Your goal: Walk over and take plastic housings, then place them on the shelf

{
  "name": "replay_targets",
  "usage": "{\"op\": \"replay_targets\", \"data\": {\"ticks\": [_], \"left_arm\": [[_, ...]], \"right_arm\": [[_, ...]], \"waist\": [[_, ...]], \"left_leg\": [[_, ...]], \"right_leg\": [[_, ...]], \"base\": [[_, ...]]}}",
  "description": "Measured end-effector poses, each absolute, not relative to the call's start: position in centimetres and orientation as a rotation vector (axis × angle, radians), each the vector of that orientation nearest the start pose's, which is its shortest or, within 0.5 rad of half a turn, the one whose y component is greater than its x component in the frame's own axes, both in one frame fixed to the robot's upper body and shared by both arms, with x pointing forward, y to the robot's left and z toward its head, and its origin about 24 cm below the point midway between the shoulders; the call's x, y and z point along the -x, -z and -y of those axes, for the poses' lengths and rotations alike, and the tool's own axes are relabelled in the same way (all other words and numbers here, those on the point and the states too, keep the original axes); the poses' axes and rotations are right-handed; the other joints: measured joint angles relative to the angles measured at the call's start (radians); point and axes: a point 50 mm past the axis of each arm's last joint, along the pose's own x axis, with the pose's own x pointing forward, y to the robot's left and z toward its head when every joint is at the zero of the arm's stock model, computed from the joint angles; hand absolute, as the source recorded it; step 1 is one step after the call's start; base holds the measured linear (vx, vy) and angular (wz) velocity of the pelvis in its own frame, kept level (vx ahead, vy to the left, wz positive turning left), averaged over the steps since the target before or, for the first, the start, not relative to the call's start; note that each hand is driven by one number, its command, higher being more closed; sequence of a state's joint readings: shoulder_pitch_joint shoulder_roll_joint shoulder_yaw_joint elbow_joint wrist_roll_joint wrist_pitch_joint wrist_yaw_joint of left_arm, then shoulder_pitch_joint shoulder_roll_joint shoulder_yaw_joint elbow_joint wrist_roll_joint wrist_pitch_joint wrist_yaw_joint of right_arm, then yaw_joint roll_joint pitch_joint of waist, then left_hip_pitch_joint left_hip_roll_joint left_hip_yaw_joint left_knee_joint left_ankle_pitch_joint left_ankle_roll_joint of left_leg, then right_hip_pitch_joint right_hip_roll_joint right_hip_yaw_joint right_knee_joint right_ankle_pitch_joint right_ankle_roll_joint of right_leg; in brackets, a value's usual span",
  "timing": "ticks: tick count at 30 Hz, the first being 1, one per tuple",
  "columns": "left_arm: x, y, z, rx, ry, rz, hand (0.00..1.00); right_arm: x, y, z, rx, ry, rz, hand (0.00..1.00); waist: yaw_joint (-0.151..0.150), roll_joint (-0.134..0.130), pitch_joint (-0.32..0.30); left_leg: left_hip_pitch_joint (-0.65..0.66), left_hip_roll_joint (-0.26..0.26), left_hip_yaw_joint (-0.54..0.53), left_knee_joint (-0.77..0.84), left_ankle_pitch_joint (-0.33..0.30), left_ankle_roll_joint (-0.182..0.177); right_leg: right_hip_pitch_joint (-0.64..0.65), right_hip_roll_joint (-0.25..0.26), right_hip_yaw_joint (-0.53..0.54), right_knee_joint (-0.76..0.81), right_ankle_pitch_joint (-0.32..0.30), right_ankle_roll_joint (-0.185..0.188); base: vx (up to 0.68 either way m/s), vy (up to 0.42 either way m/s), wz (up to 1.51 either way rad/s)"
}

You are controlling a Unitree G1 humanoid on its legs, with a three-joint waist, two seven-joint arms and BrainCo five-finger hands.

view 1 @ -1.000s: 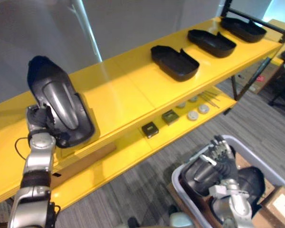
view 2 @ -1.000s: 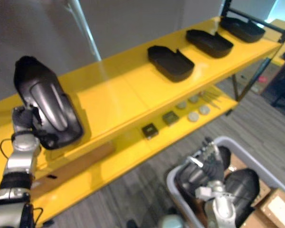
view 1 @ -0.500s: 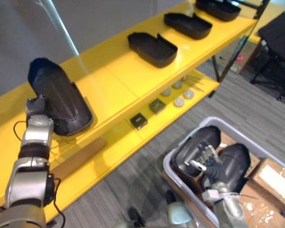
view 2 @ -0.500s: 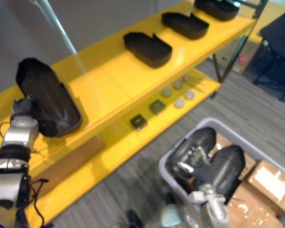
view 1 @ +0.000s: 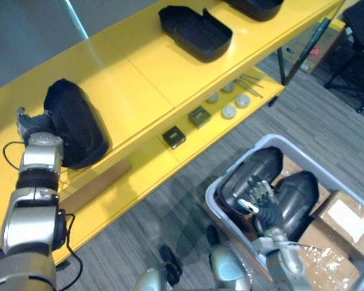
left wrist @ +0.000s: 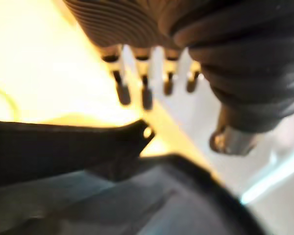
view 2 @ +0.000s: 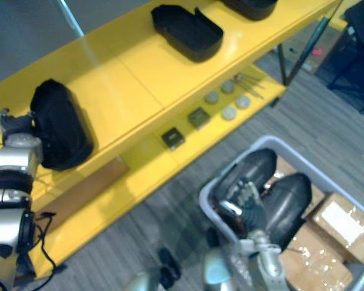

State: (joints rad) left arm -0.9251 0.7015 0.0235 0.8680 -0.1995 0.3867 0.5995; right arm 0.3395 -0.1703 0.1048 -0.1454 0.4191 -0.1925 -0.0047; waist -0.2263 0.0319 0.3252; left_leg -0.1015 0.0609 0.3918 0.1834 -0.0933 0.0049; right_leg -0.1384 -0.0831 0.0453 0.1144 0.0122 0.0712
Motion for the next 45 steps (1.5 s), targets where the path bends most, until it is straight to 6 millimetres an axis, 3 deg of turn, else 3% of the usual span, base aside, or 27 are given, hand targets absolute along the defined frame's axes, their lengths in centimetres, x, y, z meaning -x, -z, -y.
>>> {"op": "replay_targets", "data": {"ticks": [7,13,15,17,19,21,23,27,29,32,35,42,45], "left_arm": [[-34.8,-21.9,-35.6,-0.276,-1.125,0.007,0.0],[-34.6,-26.4,-34.8,-0.189,-1.173,0.309,0.0],[-33.8,-28.1,-34.6,-0.199,-1.179,0.441,0.0],[-31.5,-28.9,-34.1,-0.199,-1.162,0.646,0.0],[-29.2,-27.5,-33.8,-0.222,-1.153,0.732,0.0],[-27.0,-25.0,-33.4,-0.209,-1.153,0.752,0.0],[-24.0,-20.6,-32.4,-0.219,-1.161,0.7,0.0],[-19.4,-16.2,-31.6,-0.257,-1.212,0.598,0.0],[-18.2,-15.5,-31.1,-0.246,-1.196,0.595,0.0],[-16.3,-15.2,-29.5,-0.197,-1.102,0.625,0.0],[-14.8,-14.6,-27.8,-0.152,-1.017,0.63,0.0],[-14.2,-13.9,-27.6,-0.019,-0.994,0.608,0.0],[-14.7,-11.9,-28.0,-0.016,-1.044,0.477,0.0]], "right_arm": [[-18.0,-1.9,16.8,-0.279,0.016,-0.029,0.0],[-17.9,-2.4,16.6,-0.274,0.032,0.033,0.0],[-17.9,-2.8,16.5,-0.254,0.036,0.073,0.0],[-17.9,-3.5,16.6,-0.216,0.052,0.12,0.0],[-18.0,-4.4,16.6,-0.195,0.063,0.163,0.0],[-17.8,-4.8,16.8,-0.196,0.084,0.184,0.0],[-18.3,-6.0,18.1,-0.177,0.129,0.247,0.0],[-20.1,-9.2,19.6,-0.136,0.152,0.41,0.0],[-21.1,-10.5,19.6,-0.134,0.138,0.468,0.0],[-21.5,-11.9,19.4,-0.141,0.144,0.505,0.0],[-20.9,-11.1,20.0,-0.134,0.181,0.442,0.0],[-20.5,-10.4,20.0,-0.174,0.157,0.413,0.0],[-20.6,-10.5,19.0,-0.212,0.013,0.438,0.0]], "waist": [[0.006,-0.004,0.024],[0.025,-0.005,0.023],[0.033,-0.005,0.023],[0.049,-0.002,0.016],[0.058,0.001,0.005],[0.083,0.005,-0.051],[0.137,0.001,-0.101],[0.195,-0.003,-0.157],[0.22,-0.008,-0.166],[0.235,-0.015,-0.185],[0.232,-0.016,-0.207],[0.217,-0.025,-0.229],[0.22,-0.038,-0.239]], "left_leg": [[-0.001,-0.001,0.0,0.002,-0.002,0.001],[0.02,-0.003,-0.022,-0.002,-0.002,0.001],[0.033,-0.003,-0.028,-0.015,-0.001,0.001],[0.047,-0.006,-0.038,-0.034,0.003,-0.003],[0.07,-0.013,-0.062,-0.062,0.015,-0.01],[0.068,-0.017,-0.081,-0.09,0.028,-0.014],[0.117,-0.02,-0.128,-0.13,0.041,-0.022],[0.143,-0.029,-0.193,-0.152,0.051,-0.026],[0.157,-0.037,-0.203,-0.165,0.058,-0.026],[0.168,-0.058,-0.221,-0.193,0.075,-0.021],[0.181,-0.07,-0.222,-0.208,0.078,-0.02],[0.202,-0.073,-0.219,-0.269,0.104,-0.027],[0.193,-0.073,-0.223,-0.269,0.109,-0.03]], "right_leg": [[0.0,-0.003,-0.004,0.002,0.002,0.003],[0.039,-0.004,-0.027,-0.012,0.0,0.001],[0.056,-0.005,-0.041,-0.023,-0.001,0.0],[0.077,-0.004,-0.056,-0.039,-0.001,0.0],[0.11,-0.005,-0.08,-0.06,-0.001,0.0],[0.116,-0.005,-0.105,-0.083,-0.001,0.0],[0.185,-0.001,-0.166,-0.113,-0.001,-0.001],[0.245,-0.003,-0.242,-0.13,-0.002,-0.002],[0.258,-0.008,-0.261,-0.131,-0.006,-0.008],[0.269,-0.026,-0.279,-0.134,-0.02,-0.007],[0.278,-0.038,-0.289,-0.128,-0.031,0.001],[0.265,-0.04,-0.291,-0.128,-0.04,-0.001],[0.261,-0.039,-0.293,-0.133,-0.038,0.002]], "base": [[-0.02,0.011,0.01],[0.01,0.002,0.08],[0.01,-0.005,0.1],[0.02,-0.012,0.13],[0.08,-0.023,0.31],[0.12,-0.039,0.41],[0.14,-0.035,0.57],[0.06,-0.01,0.52],[-0.04,0.014,0.33],[-0.06,0.021,0.15],[-0.06,0.03,0.03],[-0.05,0.016,0.0],[0.0,0.0,0.0]]}}
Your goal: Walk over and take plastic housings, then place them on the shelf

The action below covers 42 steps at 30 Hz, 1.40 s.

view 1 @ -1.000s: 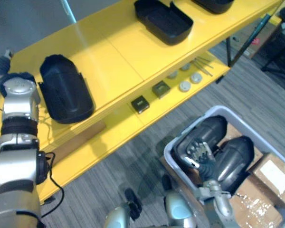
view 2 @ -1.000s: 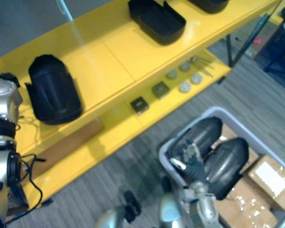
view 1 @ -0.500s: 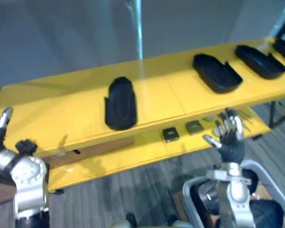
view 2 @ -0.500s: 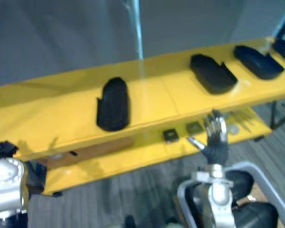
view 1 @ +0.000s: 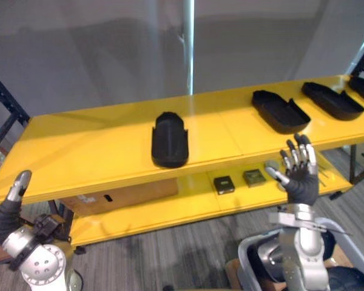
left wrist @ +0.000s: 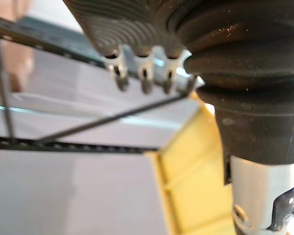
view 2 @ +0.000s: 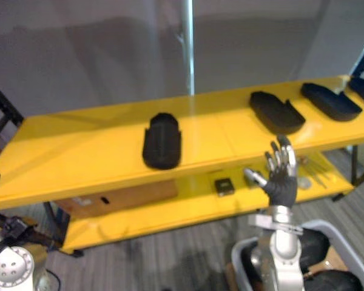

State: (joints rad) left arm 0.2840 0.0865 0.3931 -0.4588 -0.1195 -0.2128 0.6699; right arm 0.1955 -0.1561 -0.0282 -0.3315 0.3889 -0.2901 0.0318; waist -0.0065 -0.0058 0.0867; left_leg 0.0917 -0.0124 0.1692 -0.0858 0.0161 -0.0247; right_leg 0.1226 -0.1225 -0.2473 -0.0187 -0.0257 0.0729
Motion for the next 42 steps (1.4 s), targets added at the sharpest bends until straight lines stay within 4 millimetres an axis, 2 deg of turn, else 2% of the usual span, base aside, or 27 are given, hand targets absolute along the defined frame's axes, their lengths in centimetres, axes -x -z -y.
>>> {"op": "replay_targets", "data": {"ticks": [1,3,4,5,6,7,9,11,15,18,20,23,24,25,27,30,33,36,40,42], "left_arm": [[-14.9,-10.7,-28.1,-0.019,-1.055,0.405,0.0],[-14.9,-6.4,-28.5,-0.029,-1.091,0.179,0.0],[-14.9,-5.3,-28.5,-0.02,-1.094,0.127,0.0],[-14.6,-3.2,-28.7,-0.011,-1.1,0.029,0.0],[-13.9,-1.1,-28.7,-0.016,-1.104,-0.072,0.0],[-13.6,-0.1,-28.7,-0.008,-1.106,-0.121,0.0],[-11.7,3.8,-28.7,-0.015,-1.116,-0.317,0.0],[-10.3,5.7,-28.3,-0.017,-1.107,-0.425,0.0],[-8.6,7.7,-27.5,0.026,-1.101,-0.525,0.0],[-7.1,10.1,-27.0,0.071,-1.062,-0.663,0.0],[-5.3,12.6,-26.0,0.147,-0.975,-0.835,0.0],[-3.0,14.9,-24.3,0.261,-0.858,-1.018,0.0],[-1.8,15.5,-23.8,0.309,-0.843,-1.074,0.0],[-1.6,15.5,-23.7,0.315,-0.842,-1.082,0.0],[-0.7,15.9,-23.8,0.358,-0.834,-1.121,0.0],[-0.1,16.0,-24.1,0.371,-0.81,-1.143,0.0],[0.1,16.0,-24.4,0.367,-0.794,-1.15,0.0],[0.2,16.0,-24.4,0.361,-0.783,-1.157,0.0],[-0.1,16.0,-24.3,0.349,-0.752,-1.156,0.0],[-0.3,16.0,-24.2,0.338,-0.74,-1.156,0.0]], "right_arm": [[-20.7,-10.6,18.4,-0.215,-0.044,0.447,0.0],[-21.1,-10.8,16.7,-0.192,-0.205,0.449,0.0],[-21.2,-10.7,16.5,-0.186,-0.226,0.443,0.0],[-21.8,-10.5,16.1,-0.171,-0.257,0.433,0.0],[-22.3,-10.5,16.1,-0.159,-0.26,0.425,0.0],[-22.5,-10.5,16.2,-0.155,-0.255,0.423,0.0],[-23.5,-10.3,16.4,-0.156,-0.214,0.411,0.0],[-23.9,-9.8,16.6,-0.166,-0.188,0.38,0.0],[-24.1,-9.2,16.6,-0.175,-0.189,0.34,0.0],[-24.1,-9.1,16.3,-0.187,-0.209,0.339,0.0],[-24.1,-8.8,15.5,-0.19,-0.259,0.325,0.0],[-24.0,-8.2,14.4,-0.218,-0.378,0.301,0.0],[-24.1,-8.5,13.1,-0.219,-0.473,0.312,0.0],[-24.1,-8.5,12.9,-0.219,-0.494,0.315,0.0],[-24.2,-9.1,10.7,-0.209,-0.658,0.329,0.0],[-24.5,-9.2,8.7,-0.19,-0.817,0.298,0.0],[-24.8,-8.8,7.8,-0.175,-0.888,0.233,0.0],[-25.2,-8.4,7.5,-0.161,-0.923,0.18,0.0],[-25.9,-7.4,7.7,-0.068,-0.937,0.101,0.0],[-26.0,-6.6,7.8,-0.036,-0.94,0.061,0.0]], "waist": [[0.0,-0.005,-0.003],[0.001,-0.021,-0.01],[0.001,-0.027,-0.013],[0.014,-0.038,-0.013],[0.024,-0.045,-0.016],[0.025,-0.048,-0.018],[0.044,-0.054,-0.022],[0.048,-0.053,-0.021],[0.051,-0.051,-0.02],[0.05,-0.045,-0.016],[0.045,-0.041,-0.015],[0.046,-0.041,-0.015],[0.046,-0.041,-0.014],[0.047,-0.041,-0.014],[0.051,-0.044,-0.003],[0.059,-0.052,0.006],[0.076,-0.064,0.02],[0.078,-0.071,0.03],[0.079,-0.069,0.053],[0.079,-0.057,0.063]], "left_leg": [[-0.006,-0.001,-0.002,0.0,0.002,0.002],[-0.019,-0.004,-0.019,0.0,0.01,0.009],[-0.024,-0.005,-0.026,0.0,0.013,0.012],[-0.026,-0.006,-0.036,0.001,0.013,0.012],[-0.03,-0.007,-0.049,0.001,0.013,0.012],[-0.032,-0.008,-0.054,0.001,0.013,0.012],[-0.041,-0.009,-0.063,0.004,0.013,0.013],[-0.041,-0.01,-0.074,0.004,0.013,0.013],[-0.041,-0.012,-0.074,0.004,0.013,0.013],[-0.04,-0.014,-0.06,-0.001,0.01,0.015],[-0.037,-0.014,-0.044,-0.001,0.01,0.016],[-0.034,-0.013,-0.042,-0.001,0.012,0.013],[-0.033,-0.013,-0.042,-0.002,0.012,0.013],[-0.033,-0.013,-0.043,-0.002,0.012,0.013],[-0.022,-0.014,-0.046,-0.002,0.012,0.013],[-0.022,-0.016,-0.05,-0.003,0.008,0.01],[-0.024,-0.019,-0.056,-0.003,0.008,0.01],[-0.025,-0.02,-0.062,-0.003,0.01,0.014],[-0.025,-0.024,-0.062,-0.003,0.01,0.014],[-0.024,-0.025,-0.061,-0.003,0.01,0.014]], "right_leg": [[-0.001,0.0,-0.002,-0.003,0.003,0.005],[-0.001,0.0,-0.019,-0.006,0.013,0.013],[-0.001,-0.001,-0.028,-0.006,0.013,0.013],[0.002,-0.001,-0.036,-0.006,0.013,0.013],[0.003,-0.001,-0.049,-0.006,0.013,0.013],[0.004,-0.001,-0.057,-0.006,0.013,0.013],[0.0,-0.002,-0.067,-0.005,0.013,0.013],[0.001,-0.004,-0.082,0.003,0.013,0.013],[-0.002,-0.007,-0.083,0.013,0.013,0.012],[-0.009,-0.011,-0.073,0.013,0.007,0.008],[-0.015,-0.011,-0.054,0.012,0.006,0.01],[-0.014,-0.011,-0.053,0.013,0.005,0.011],[-0.013,-0.011,-0.053,0.013,0.005,0.011],[-0.013,-0.011,-0.053,0.013,0.005,0.011],[0.003,-0.011,-0.054,0.012,0.003,0.014],[0.012,-0.013,-0.059,0.011,-0.001,0.02],[0.017,-0.016,-0.077,0.011,-0.004,0.022],[0.019,-0.017,-0.081,0.011,-0.006,0.021],[0.019,-0.021,-0.081,0.011,-0.006,0.021],[0.019,-0.022,-0.081,0.012,-0.006,0.021]], "base": [[0.06,-0.002,0.06],[0.09,-0.006,0.2],[0.07,-0.011,0.32],[0.06,-0.013,0.31],[0.06,-0.012,0.3],[0.07,-0.003,0.26],[0.05,0.004,0.18],[0.02,0.003,0.16],[-0.01,0.013,0.02],[-0.06,0.011,-0.18],[-0.05,0.012,-0.26],[-0.01,0.003,-0.04],[0.0,0.0,0.0],[0.0,0.0,0.0],[0.01,0.007,0.05],[-0.01,0.008,0.08],[0.04,0.008,0.11],[0.04,0.002,0.08],[0.02,0.006,0.01],[0.0,0.0,0.0]]}}
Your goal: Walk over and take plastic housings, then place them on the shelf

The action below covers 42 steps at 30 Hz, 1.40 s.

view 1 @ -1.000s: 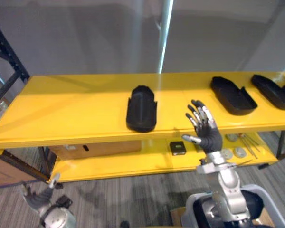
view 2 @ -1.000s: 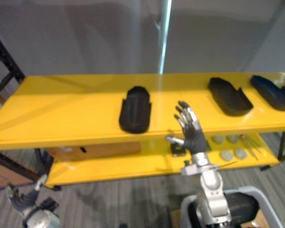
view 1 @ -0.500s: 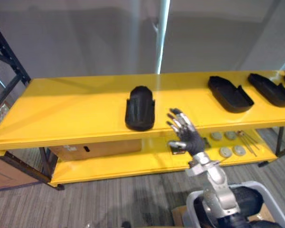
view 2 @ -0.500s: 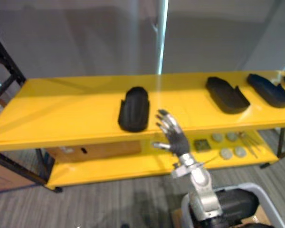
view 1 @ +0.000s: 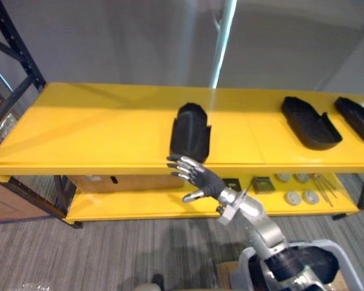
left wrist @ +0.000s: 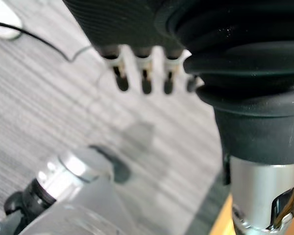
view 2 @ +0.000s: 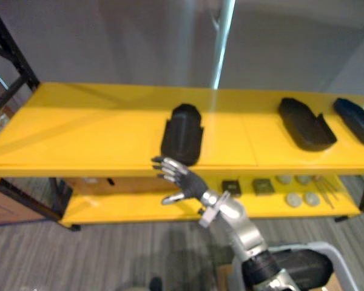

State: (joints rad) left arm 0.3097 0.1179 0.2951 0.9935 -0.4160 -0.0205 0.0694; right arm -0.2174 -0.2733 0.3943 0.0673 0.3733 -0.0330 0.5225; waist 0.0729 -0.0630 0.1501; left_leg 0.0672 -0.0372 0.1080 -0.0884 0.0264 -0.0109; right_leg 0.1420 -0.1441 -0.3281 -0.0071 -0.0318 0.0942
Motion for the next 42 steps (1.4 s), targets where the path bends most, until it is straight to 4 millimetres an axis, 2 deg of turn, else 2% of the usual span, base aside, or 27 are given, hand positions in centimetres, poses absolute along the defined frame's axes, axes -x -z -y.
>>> {"op": "replay_targets", "data": {"ticks": [3,5,12,15,19,23,26,33,42], "left_arm": [[-1.4,16.0,-24.2,0.325,-0.72,-1.126,0.0],[-2.1,15.9,-24.2,0.31,-0.695,-1.107,0.0],[-4.5,15.2,-24.9,0.27,-0.645,-1.029,0.0],[-4.8,15.1,-24.9,0.27,-0.641,-1.017,0.0],[-4.7,15.1,-24.9,0.27,-0.64,-1.021,0.0],[-5.2,14.9,-24.9,0.271,-0.631,-1.001,0.0],[-5.2,14.9,-24.9,0.272,-0.631,-1.001,0.0],[-5.5,14.9,-24.8,0.277,-0.626,-0.993,0.0],[-5.5,14.9,-24.7,0.275,-0.621,-0.994,0.0]], "right_arm": [[-26.5,-5.4,7.7,0.051,-0.94,0.001,0.0],[-27.1,-5.3,7.8,0.086,-0.914,-0.01,0.0],[-30.5,-6.9,9.3,0.176,-0.727,0.035,0.0],[-31.6,-7.6,10.2,0.182,-0.661,0.059,0.0],[-32.0,-8.5,10.5,0.177,-0.628,0.11,0.0],[-33.1,-11.2,10.4,0.186,-0.597,0.223,0.0],[-33.4,-12.1,10.9,0.173,-0.55,0.266,0.0],[-34.0,-12.5,12.3,0.18,-0.395,0.272,0.0],[-34.4,-12.2,13.1,0.238,-0.294,0.248,0.0]], "waist": [[0.0,0.017,0.026],[0.0,0.025,0.043],[0.007,0.031,0.083],[0.013,0.037,0.1],[0.026,0.039,0.106],[0.026,0.045,0.158],[0.029,0.052,0.168],[0.027,0.071,0.179],[0.028,0.071,0.179]], "left_leg": [[0.0,0.001,0.001,0.0,0.0,0.0],[-0.001,0.001,0.0,0.0,0.0,0.0],[-0.035,-0.004,-0.015,0.006,0.013,0.003],[-0.033,-0.008,-0.018,0.007,0.013,0.003],[-0.031,-0.008,-0.025,0.007,0.013,0.003],[-0.039,-0.009,-0.037,0.046,0.003,0.003],[-0.056,-0.015,-0.036,0.065,-0.001,0.007],[-0.069,-0.01,-0.035,0.081,0.0,0.007],[-0.068,-0.01,-0.029,0.082,0.001,0.008]], "right_leg": [[-0.001,0.0,0.0,0.003,0.0,0.0],[-0.002,0.0,0.0,0.004,0.0,0.0],[-0.039,-0.005,-0.013,0.014,0.001,0.001],[-0.036,-0.01,-0.021,0.023,0.001,0.001],[-0.038,-0.014,-0.025,0.039,0.001,0.002],[-0.038,-0.02,-0.025,0.065,-0.002,0.001],[-0.044,-0.029,-0.025,0.068,-0.012,0.007],[-0.057,-0.027,-0.025,0.083,-0.016,0.007],[-0.056,-0.027,-0.024,0.082,-0.016,0.007]], "base": [[0.0,0.0,0.0],[0.0,0.0,0.0],[0.03,0.008,0.07],[0.05,0.027,0.09],[0.02,0.027,0.06],[-0.05,0.03,0.03],[-0.07,0.021,0.02],[-0.03,-0.001,0.0],[0.0,0.0,0.0]]}}
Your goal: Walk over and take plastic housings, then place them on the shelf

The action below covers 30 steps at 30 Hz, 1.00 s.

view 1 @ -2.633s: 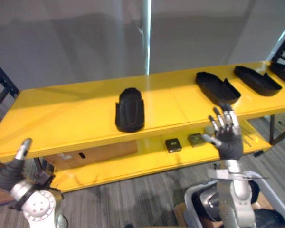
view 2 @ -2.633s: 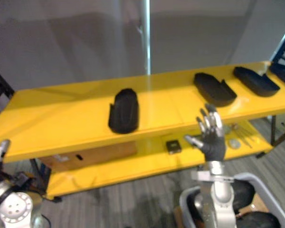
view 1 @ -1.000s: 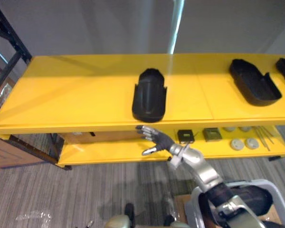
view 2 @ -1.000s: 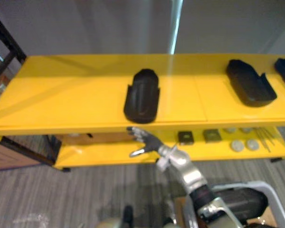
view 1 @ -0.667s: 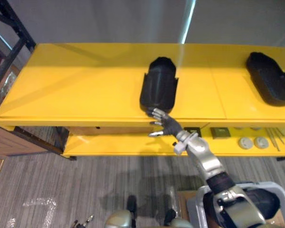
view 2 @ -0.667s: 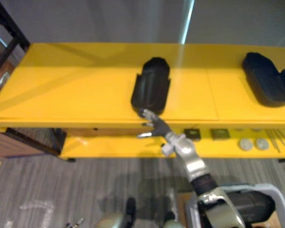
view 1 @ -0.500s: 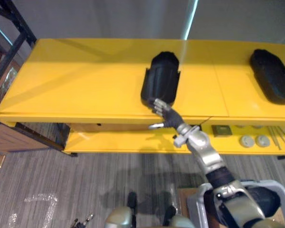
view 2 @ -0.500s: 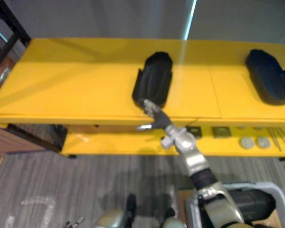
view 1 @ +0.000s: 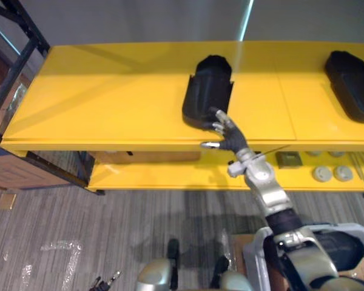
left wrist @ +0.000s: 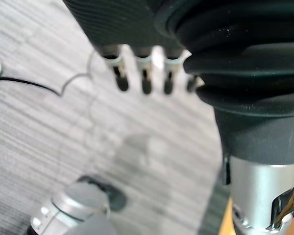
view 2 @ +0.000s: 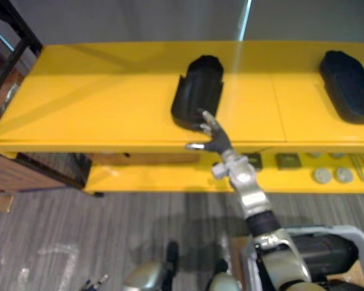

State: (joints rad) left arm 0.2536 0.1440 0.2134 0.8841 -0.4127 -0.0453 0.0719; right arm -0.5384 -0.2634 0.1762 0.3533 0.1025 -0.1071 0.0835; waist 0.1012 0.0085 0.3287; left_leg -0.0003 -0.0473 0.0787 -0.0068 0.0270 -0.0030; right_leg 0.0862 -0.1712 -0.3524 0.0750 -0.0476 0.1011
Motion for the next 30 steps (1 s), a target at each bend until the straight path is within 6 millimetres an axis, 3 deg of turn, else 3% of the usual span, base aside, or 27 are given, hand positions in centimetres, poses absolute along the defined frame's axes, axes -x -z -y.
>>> {"op": "replay_targets", "data": {"ticks": [10,17,30], "left_arm": [[-5.4,15.0,-24.5,0.28,-0.619,-0.999,0.0],[-5.4,15.2,-23.7,0.301,-0.613,-1.005,0.0],[-5.7,15.3,-22.8,0.297,-0.578,-1.014,0.0]], "right_arm": [[-35.4,-11.8,13.6,0.301,-0.213,0.214,0.0],[-35.9,-12.8,14.2,0.31,-0.13,0.249,0.0],[-35.8,-13.5,15.0,0.353,0.073,0.315,0.0]], "waist": [[0.0,0.003,0.001],[-0.001,0.025,0.014],[-0.004,0.026,0.014]], "left_leg": [[0.002,0.0,0.001,-0.001,0.003,0.0],[0.009,-0.002,-0.008,-0.02,0.016,0.0],[0.018,0.0,0.006,-0.039,0.026,-0.002]], "right_leg": [[0.002,-0.001,-0.002,0.0,0.0,0.0],[0.002,-0.001,-0.005,0.0,0.001,0.002],[-0.002,0.0,0.002,-0.001,0.002,0.003]], "base": [[0.0,0.0,0.0],[0.0,0.0,0.0],[0.0,0.001,-0.01]]}}
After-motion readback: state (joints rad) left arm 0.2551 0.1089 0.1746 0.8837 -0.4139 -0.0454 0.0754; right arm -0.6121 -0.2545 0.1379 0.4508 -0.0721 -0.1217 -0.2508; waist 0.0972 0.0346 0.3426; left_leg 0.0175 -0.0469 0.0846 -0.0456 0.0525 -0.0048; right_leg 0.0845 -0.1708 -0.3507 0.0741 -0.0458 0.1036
